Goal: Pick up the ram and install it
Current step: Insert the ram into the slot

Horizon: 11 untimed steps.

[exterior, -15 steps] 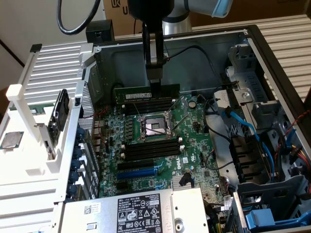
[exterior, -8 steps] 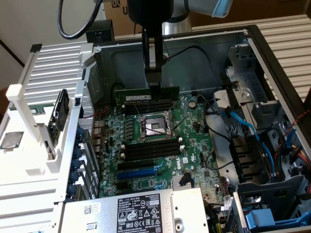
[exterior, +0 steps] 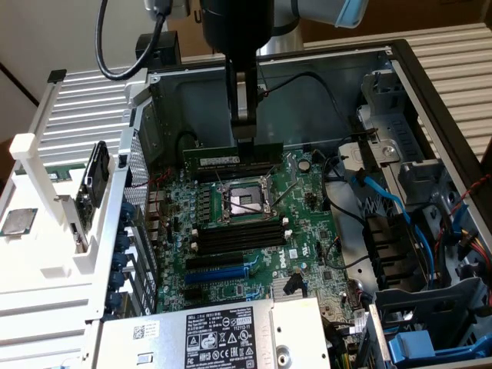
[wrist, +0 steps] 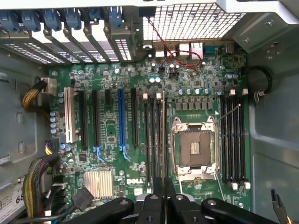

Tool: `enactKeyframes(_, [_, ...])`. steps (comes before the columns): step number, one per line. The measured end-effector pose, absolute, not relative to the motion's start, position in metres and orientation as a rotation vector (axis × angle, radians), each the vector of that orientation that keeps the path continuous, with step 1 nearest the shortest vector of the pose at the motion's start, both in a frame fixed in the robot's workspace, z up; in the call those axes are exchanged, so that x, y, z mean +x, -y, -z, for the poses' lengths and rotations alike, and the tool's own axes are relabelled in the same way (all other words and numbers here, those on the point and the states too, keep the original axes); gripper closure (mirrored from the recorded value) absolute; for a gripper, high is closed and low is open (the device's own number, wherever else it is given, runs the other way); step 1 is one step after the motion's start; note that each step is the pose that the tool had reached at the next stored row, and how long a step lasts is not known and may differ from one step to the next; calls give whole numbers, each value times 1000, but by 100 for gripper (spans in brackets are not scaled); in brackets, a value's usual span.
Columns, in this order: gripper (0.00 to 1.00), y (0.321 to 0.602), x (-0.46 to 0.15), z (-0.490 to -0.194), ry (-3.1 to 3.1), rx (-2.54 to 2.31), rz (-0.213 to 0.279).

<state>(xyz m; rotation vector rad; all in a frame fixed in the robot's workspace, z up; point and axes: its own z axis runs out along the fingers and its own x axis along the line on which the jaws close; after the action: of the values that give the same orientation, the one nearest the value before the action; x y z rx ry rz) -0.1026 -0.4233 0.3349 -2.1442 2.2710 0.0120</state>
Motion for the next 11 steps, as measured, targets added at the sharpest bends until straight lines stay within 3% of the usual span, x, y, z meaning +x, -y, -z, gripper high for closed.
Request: enactKeyframes(11, [88, 410, -103, -323, -2245, -2154, -13])
